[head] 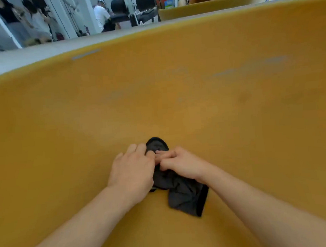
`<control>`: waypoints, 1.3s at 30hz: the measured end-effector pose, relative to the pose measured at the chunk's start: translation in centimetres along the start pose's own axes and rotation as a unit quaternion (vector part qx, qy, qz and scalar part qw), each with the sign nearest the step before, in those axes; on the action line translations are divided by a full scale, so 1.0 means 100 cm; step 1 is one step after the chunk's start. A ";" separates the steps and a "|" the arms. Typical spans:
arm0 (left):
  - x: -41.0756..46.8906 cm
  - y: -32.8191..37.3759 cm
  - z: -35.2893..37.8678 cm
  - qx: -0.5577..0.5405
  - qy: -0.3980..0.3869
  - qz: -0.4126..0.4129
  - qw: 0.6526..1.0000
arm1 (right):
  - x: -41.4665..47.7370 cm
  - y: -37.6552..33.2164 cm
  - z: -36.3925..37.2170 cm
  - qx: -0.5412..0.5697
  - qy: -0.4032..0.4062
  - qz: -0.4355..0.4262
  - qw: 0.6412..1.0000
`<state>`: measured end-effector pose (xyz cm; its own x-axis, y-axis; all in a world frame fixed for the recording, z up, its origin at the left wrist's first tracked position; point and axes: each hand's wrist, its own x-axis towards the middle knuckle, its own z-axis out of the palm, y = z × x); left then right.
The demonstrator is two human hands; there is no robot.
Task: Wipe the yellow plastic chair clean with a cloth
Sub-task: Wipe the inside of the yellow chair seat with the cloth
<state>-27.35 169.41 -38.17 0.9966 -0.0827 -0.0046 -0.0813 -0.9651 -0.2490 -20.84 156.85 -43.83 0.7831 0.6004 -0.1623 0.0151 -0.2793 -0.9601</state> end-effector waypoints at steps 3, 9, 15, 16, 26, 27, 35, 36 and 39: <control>-0.005 0.018 0.003 -0.022 0.010 0.053 0.998 | -0.012 0.000 -0.035 0.065 0.133 0.017 0.989; 0.012 0.046 0.042 -0.015 -0.126 0.059 0.990 | -0.032 0.057 -0.053 -0.381 0.169 0.011 0.909; 0.020 -0.105 0.021 0.174 -0.010 -0.117 0.978 | -0.033 0.062 -0.041 -0.515 0.129 0.022 0.847; 0.023 -0.107 0.021 0.158 0.007 -0.144 0.977 | -0.033 0.062 -0.040 -0.519 0.126 0.023 0.845; 0.035 -0.081 0.026 0.200 0.030 -0.018 0.979 | -0.036 0.062 -0.044 -0.518 0.120 0.016 0.847; 0.033 -0.113 0.012 0.214 0.063 -0.078 0.972 | -0.035 0.062 -0.043 -0.516 0.122 0.016 0.847; 0.053 -0.038 0.045 -0.004 0.051 -0.089 0.995 | -0.030 0.056 -0.029 -0.473 0.147 0.039 0.868; 0.051 -0.017 0.054 -0.029 0.016 -0.036 0.999 | -0.029 0.052 -0.029 -0.441 0.162 0.042 0.882; 0.050 -0.013 0.038 -0.121 -0.076 0.076 0.987 | -0.027 0.029 -0.024 -0.316 0.181 0.008 0.931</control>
<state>-22.15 171.24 -41.54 0.9620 -0.2110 -0.1732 -0.2136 -0.9769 0.0037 -21.44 152.63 -45.65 0.9429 0.3323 0.0220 0.2751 -0.7400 -0.6138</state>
